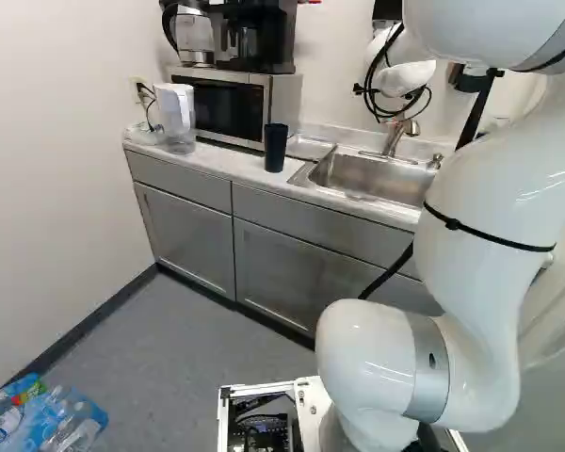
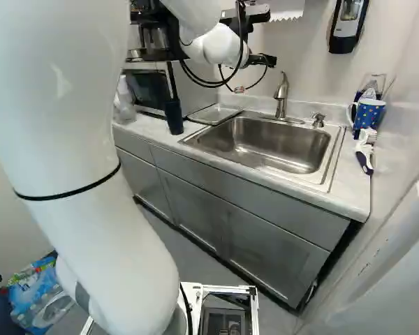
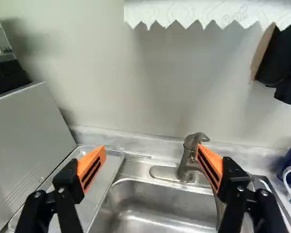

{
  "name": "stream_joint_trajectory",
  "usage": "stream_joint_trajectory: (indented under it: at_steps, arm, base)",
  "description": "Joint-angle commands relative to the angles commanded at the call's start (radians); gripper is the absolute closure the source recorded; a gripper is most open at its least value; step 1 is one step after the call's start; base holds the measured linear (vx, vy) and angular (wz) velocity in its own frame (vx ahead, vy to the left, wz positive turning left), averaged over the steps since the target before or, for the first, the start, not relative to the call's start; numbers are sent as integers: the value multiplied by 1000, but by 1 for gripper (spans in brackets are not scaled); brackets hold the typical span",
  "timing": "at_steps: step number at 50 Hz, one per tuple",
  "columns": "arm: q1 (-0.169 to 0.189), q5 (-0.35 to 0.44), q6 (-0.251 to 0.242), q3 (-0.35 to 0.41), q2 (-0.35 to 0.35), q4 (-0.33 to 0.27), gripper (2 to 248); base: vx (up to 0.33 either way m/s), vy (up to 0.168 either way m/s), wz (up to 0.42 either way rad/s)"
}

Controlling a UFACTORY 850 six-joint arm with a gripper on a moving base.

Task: Rinse the cup and place it in the tray

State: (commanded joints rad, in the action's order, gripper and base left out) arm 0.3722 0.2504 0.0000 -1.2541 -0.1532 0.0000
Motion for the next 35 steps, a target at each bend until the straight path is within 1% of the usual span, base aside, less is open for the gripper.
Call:
stream_joint_trajectory:
  at_steps: [10,35]
  arm:
    - [4,-32,0,-40,-37,0,3]
    - [14,-131,0,-110,-100,0,3]
  base:
    - [0,0,0]
    - [0,0,0]
